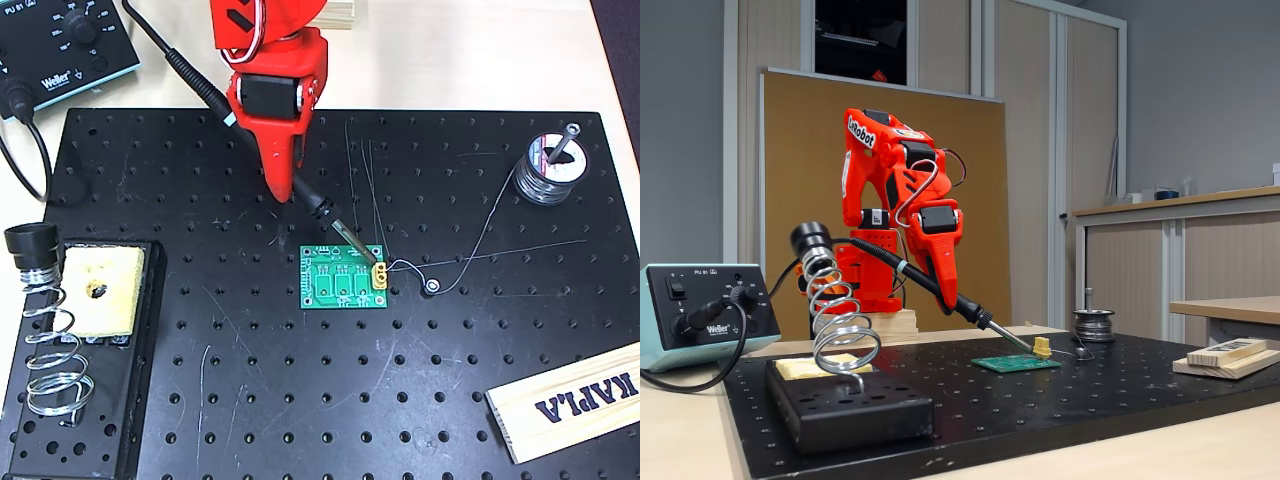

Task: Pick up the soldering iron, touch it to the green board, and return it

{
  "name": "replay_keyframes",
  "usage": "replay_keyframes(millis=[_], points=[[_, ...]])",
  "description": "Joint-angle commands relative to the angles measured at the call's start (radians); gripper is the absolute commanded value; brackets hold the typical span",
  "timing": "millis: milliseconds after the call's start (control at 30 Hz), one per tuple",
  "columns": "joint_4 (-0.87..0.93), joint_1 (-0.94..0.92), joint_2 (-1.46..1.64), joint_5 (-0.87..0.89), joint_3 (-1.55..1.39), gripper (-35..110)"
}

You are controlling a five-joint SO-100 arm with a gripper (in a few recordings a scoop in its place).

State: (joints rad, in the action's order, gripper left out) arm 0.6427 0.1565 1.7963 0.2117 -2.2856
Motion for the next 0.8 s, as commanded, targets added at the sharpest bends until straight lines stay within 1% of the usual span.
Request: replay_keyframes(millis=[0,767], points=[[0.0,0.011,0.009,0.011,0.046,0],[-0.014,0.012,0.011,0.02,0.026,0]])
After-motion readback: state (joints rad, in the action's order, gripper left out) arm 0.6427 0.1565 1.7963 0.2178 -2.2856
